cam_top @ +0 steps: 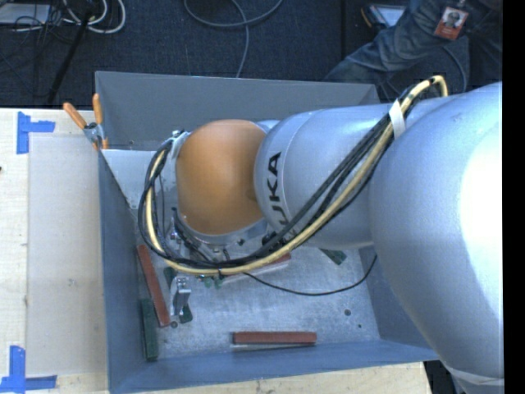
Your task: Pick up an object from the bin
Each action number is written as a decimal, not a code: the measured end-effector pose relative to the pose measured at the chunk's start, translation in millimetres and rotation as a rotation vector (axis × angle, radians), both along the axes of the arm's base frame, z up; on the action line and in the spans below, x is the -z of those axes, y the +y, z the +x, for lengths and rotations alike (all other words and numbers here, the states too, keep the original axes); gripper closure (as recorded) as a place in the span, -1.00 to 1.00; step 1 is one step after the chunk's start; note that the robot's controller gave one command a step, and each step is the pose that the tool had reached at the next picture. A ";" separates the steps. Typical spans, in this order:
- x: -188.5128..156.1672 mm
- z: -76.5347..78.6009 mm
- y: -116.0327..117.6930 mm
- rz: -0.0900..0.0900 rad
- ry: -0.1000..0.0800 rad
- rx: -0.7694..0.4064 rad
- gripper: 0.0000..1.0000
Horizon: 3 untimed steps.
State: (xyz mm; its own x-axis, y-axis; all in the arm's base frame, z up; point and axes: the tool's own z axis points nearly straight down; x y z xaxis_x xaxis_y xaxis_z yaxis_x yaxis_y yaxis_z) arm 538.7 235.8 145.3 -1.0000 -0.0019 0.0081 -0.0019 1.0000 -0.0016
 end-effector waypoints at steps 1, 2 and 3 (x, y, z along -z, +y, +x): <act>-3.7 2.2 -0.7 0.002 -0.007 0.003 -1.00; 48.7 32.5 -32.5 0.004 -0.014 -0.047 -1.00; 81.4 47.6 -49.1 0.009 -0.010 -0.054 -1.00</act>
Offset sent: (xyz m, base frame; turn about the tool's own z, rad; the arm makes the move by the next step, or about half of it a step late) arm 0.0425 -0.0489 -0.0745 -0.0601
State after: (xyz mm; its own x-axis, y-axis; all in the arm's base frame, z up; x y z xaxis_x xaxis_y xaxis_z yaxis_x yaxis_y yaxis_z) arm 586.3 186.7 63.9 -0.9984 -0.0560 -0.0017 -0.0560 0.9984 0.0067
